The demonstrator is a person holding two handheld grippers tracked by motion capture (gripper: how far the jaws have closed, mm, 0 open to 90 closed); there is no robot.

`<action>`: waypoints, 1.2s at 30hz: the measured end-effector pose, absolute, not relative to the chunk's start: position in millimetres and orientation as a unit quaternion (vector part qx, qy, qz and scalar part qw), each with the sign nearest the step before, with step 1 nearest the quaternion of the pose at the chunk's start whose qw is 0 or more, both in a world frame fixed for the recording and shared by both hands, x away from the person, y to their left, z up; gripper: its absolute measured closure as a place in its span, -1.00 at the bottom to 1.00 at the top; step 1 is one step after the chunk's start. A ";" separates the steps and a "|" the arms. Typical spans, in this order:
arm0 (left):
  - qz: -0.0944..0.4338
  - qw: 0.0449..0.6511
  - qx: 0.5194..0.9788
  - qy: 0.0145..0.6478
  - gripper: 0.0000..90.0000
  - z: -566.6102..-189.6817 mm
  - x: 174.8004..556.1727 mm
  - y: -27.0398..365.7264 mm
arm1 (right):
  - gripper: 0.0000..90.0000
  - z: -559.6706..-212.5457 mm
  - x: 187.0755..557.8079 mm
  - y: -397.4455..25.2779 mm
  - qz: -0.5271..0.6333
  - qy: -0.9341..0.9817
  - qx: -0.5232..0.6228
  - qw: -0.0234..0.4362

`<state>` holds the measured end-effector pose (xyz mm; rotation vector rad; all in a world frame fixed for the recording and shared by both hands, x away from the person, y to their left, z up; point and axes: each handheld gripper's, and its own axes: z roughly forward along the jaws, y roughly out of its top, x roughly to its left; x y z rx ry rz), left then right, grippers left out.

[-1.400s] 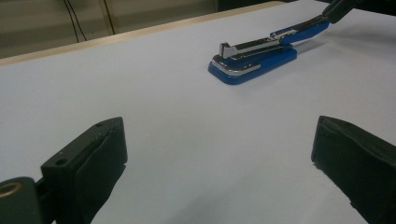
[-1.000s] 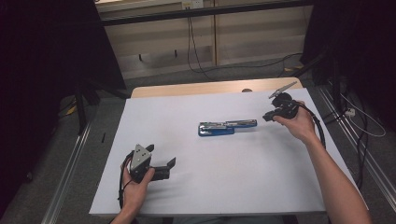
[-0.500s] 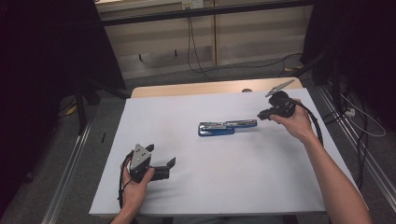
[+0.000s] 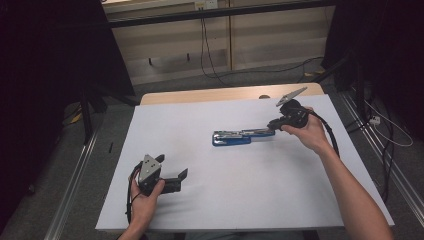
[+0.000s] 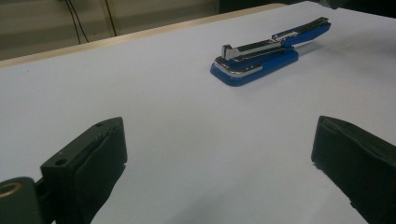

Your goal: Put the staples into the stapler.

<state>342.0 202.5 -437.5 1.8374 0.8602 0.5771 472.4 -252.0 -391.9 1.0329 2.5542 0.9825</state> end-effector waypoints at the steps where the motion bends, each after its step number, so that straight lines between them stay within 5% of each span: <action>1: 0.238 0.493 0.758 0.355 -0.92 -437.5 342.0 202.4 | 0.76 -391.6 472.3 -251.0 0.338 0.867 0.351 0.107; 36: 0.238 0.492 0.761 0.350 -0.92 -437.7 341.8 202.1 | 0.76 -378.3 477.3 -199.6 0.358 0.880 0.297 0.091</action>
